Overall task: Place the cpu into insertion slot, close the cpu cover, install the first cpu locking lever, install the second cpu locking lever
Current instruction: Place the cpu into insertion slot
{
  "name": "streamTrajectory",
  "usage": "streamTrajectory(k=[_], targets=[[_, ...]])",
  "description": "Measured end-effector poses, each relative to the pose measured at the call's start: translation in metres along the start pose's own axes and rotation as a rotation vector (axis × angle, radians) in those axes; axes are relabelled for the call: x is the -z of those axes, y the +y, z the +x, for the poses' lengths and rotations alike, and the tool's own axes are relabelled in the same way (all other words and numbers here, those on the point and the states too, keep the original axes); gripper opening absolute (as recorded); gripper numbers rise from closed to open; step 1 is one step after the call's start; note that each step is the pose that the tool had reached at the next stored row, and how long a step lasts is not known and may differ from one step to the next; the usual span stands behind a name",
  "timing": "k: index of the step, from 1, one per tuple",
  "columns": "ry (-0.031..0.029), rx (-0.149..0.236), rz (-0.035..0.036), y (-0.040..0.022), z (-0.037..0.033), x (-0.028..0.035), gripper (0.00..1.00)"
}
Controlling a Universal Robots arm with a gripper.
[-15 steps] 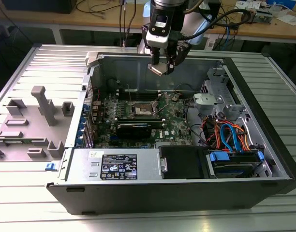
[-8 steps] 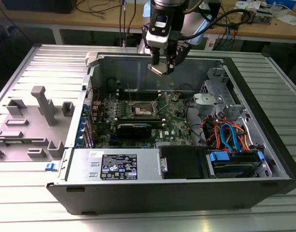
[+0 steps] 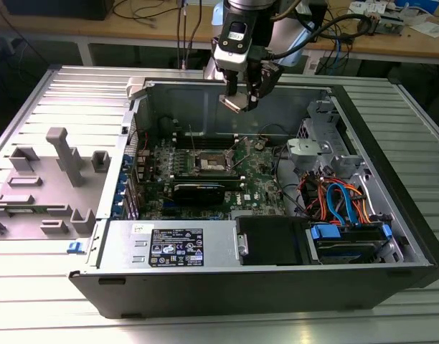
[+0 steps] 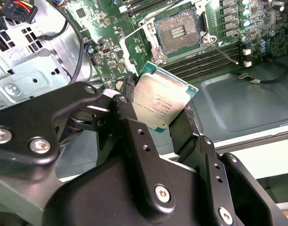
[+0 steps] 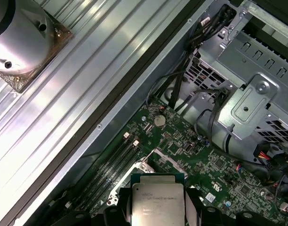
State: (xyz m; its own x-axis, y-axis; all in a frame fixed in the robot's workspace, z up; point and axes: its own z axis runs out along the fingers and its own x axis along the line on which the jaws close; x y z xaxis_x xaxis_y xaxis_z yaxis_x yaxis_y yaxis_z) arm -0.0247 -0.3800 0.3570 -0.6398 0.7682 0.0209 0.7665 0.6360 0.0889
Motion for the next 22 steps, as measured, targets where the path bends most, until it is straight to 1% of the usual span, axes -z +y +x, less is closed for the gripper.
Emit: streamTrajectory(k=[16,19,22], targets=[[-0.0005,-0.006,-0.0001,0.0,0.0,0.0,0.54],[-0.0043,-0.048,-0.0009,0.0,0.0,-0.0003,0.54],[-0.0051,-0.057,-0.0012,0.0,0.0,-0.0004,0.54]])
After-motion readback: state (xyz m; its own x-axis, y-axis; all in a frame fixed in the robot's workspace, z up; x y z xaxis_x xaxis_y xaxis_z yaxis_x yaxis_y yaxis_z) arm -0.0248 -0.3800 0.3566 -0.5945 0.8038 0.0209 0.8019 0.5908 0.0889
